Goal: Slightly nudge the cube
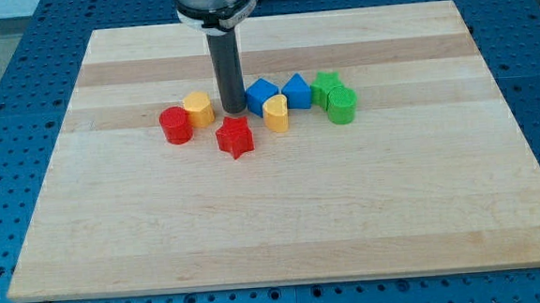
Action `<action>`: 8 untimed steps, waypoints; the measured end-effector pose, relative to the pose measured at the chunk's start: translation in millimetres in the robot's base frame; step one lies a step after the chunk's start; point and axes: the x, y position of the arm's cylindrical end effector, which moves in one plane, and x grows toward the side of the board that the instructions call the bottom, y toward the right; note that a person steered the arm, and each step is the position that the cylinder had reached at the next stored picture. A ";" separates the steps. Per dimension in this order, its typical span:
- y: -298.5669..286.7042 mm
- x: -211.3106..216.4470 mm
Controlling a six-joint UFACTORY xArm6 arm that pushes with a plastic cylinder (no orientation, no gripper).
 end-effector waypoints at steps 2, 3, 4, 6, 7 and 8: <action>-15.3 -33.4; -0.9 -52.3; 25.1 -53.2; 32.6 -41.8; 31.1 -25.7; 15.1 -22.8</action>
